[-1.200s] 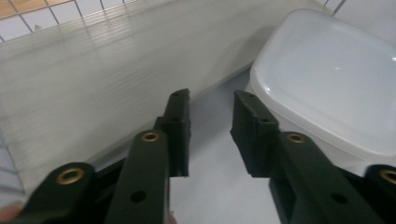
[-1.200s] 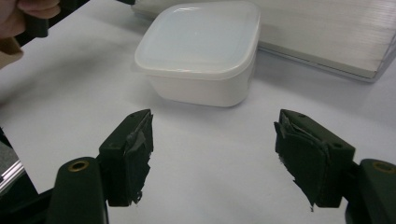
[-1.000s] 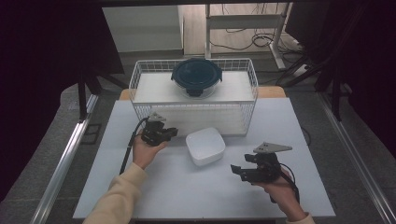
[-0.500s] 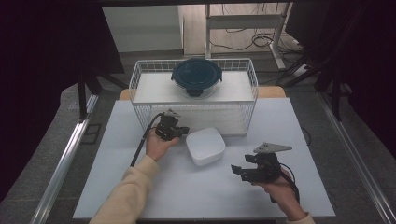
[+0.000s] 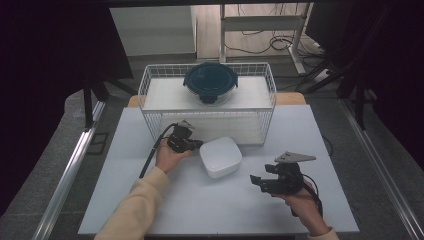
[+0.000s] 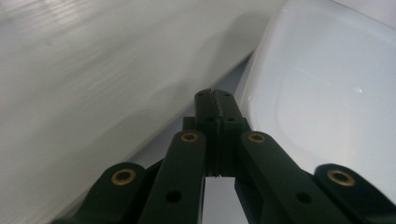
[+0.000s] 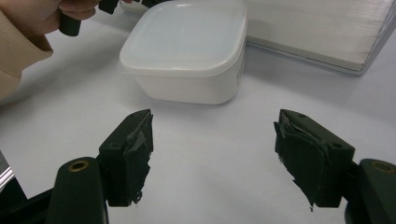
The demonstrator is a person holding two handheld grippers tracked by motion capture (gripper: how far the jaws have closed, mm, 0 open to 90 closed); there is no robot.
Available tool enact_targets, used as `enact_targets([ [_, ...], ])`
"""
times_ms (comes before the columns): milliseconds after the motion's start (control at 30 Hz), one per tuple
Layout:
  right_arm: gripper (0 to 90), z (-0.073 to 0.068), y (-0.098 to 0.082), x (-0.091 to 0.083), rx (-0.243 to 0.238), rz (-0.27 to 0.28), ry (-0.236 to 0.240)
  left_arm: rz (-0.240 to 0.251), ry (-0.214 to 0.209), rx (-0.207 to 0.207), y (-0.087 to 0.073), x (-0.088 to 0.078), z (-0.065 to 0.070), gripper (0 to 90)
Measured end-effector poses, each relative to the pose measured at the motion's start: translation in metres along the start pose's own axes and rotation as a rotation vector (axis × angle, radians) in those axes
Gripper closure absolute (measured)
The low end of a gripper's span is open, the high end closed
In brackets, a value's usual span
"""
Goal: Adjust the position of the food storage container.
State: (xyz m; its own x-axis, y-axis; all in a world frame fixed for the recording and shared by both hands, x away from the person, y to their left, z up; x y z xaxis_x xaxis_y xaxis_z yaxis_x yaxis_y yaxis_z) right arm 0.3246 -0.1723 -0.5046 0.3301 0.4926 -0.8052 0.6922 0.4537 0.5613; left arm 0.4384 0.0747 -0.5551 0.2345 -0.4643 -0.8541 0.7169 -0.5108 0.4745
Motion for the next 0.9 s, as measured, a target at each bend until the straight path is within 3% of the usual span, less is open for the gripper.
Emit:
enact_targets([
  [333,27.4,0.007,0.001,-0.005,0.019,0.014,-0.009,-0.051,-0.043,0.099,-0.015,0.0,0.026,90.0],
  [800,27.4,0.015,0.001,-0.012,0.046,0.035,-0.013,-0.086,-0.098,0.133,-0.032,0.005,0.066,90.0],
  [900,27.4,0.016,0.002,-0.013,0.05,0.038,-0.011,-0.108,-0.09,0.17,-0.035,0.003,0.072,90.0],
])
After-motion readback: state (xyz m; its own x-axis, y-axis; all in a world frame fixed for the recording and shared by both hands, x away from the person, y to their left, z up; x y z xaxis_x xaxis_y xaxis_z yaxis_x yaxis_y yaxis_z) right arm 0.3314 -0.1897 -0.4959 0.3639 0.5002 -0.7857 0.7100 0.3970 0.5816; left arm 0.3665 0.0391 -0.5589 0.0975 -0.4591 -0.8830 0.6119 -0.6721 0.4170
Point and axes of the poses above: each handheld gripper's, and its own axes: x roughly forward along the jaws, y roughly out of its top, z roughly to its right, the point moved 8 cm from there along x, roughly forward along the jaws, and after that the axes turned 15 degrees about -z, right-handed, at the moved point
